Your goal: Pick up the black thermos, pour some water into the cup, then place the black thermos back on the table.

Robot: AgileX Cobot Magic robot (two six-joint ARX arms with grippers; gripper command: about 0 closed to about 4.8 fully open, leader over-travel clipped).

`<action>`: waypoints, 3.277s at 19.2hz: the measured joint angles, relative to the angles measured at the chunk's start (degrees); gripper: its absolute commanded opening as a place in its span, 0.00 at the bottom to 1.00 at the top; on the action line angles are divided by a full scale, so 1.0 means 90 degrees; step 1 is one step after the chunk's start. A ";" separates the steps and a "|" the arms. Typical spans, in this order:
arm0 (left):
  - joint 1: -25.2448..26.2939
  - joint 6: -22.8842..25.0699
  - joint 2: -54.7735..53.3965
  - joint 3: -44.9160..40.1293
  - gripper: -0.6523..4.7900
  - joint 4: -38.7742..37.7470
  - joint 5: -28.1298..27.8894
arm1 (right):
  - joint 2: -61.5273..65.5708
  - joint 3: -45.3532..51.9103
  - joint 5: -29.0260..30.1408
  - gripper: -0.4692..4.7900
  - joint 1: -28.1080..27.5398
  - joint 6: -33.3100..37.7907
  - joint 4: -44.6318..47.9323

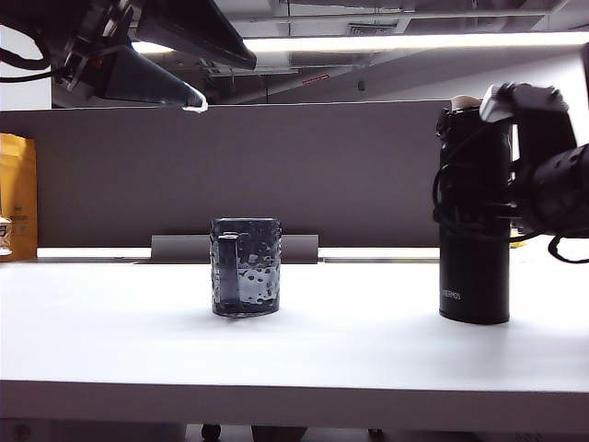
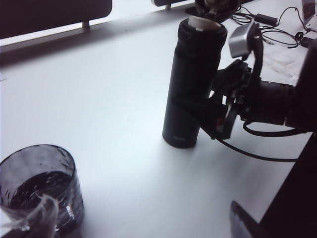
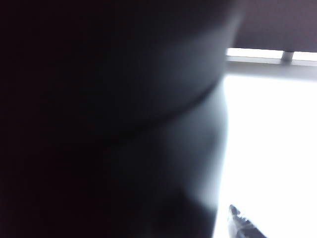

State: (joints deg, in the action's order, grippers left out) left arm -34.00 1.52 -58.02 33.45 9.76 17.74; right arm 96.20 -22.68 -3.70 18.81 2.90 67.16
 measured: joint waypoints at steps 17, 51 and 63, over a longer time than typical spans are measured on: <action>0.0095 0.0000 -0.0002 0.0100 1.00 -0.0090 -0.0340 | -0.0325 -0.0687 0.0610 0.21 0.0165 -0.0505 -0.1013; 0.0182 0.0590 -0.1707 0.1909 1.00 -0.2875 -0.1931 | 0.2030 -0.5340 0.2416 0.22 0.0743 -1.0593 -0.2892; 0.0185 0.0593 -0.1722 0.1909 1.00 -0.2875 -0.2004 | 0.2302 -0.5693 0.2251 0.13 0.0733 -1.1883 -0.2868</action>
State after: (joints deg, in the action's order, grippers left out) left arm -32.34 6.85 -73.52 50.63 -16.12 -0.30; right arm 116.92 -73.91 16.56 25.41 -104.05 41.34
